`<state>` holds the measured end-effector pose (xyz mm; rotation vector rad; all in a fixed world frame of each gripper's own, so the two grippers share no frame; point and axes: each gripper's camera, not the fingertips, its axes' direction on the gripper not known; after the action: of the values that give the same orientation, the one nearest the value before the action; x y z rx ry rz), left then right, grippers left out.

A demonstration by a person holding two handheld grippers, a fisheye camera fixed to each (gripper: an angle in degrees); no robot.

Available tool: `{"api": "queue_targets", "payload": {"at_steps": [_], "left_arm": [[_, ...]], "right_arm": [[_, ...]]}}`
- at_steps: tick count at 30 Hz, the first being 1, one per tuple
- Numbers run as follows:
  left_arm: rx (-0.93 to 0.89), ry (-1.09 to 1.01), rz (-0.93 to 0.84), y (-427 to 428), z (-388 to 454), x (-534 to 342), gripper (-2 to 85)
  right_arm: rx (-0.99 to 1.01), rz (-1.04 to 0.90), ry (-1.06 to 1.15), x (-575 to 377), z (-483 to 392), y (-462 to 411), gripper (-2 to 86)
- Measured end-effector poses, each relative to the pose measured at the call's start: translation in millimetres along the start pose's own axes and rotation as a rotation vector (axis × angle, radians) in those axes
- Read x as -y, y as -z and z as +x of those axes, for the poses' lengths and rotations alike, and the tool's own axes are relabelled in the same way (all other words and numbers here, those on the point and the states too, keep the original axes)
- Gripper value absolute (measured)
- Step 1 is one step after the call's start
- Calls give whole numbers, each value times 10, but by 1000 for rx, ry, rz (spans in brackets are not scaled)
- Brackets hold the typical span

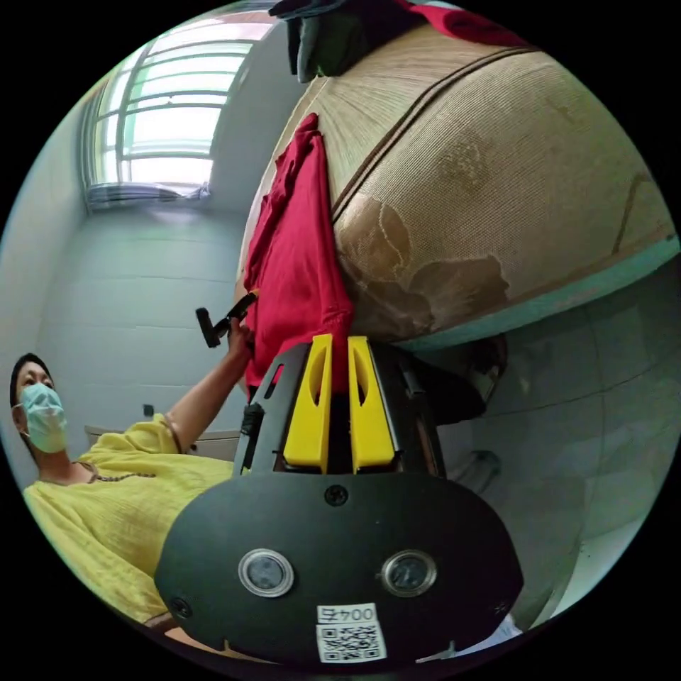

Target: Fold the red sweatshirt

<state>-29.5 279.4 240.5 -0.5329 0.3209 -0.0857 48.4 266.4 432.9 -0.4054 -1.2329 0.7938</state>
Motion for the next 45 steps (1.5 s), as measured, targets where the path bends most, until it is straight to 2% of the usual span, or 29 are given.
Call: {"api": "queue_targets", "payload": {"at_steps": [3,5,7,10,16,17,21,24,27,29,31,35,37,40,42,45], "left_arm": [[5,-3,0,8,18,10,5],[5,-3,1,14,28,18,5],[6,-4,1,19,37,26,5],[5,-7,0,31,56,44,5],[-133,2,-29,151,-50,144,8],[-127,-29,10,279,59,138,10],[-98,-168,87,430,703,241,26],[-91,-266,5,132,1284,482,73],[-46,-292,-162,-383,1593,577,127],[63,-352,-82,-401,1771,411,138],[86,-365,-84,-412,1832,419,142],[-64,-287,-122,-321,1686,524,177],[-82,-249,-109,-276,1618,462,183],[-57,-248,-61,-255,1555,293,171],[-65,-230,-90,-218,1542,318,165],[-154,-227,-108,-34,1542,322,156]], "right_arm": [[-194,30,78,25,-485,134,65],[-435,91,236,107,-1118,134,73],[-506,128,359,234,-1537,-5,80],[-560,79,499,608,-1958,-527,101],[-763,-60,531,1076,-2037,-1595,124],[-781,-18,552,1018,-2074,-1638,124],[-783,37,562,885,-2077,-1693,123],[-758,60,573,827,-2045,-1690,123],[-753,60,580,799,-2045,-1696,122],[-742,62,589,780,-2028,-1686,121],[-719,69,584,772,-1995,-1657,121],[-707,86,590,737,-1972,-1634,120],[-703,95,594,720,-1962,-1623,120],[-691,110,598,702,-1942,-1590,118],[-697,111,603,699,-1958,-1562,110],[-741,143,595,625,-2018,-1463,85]]}}
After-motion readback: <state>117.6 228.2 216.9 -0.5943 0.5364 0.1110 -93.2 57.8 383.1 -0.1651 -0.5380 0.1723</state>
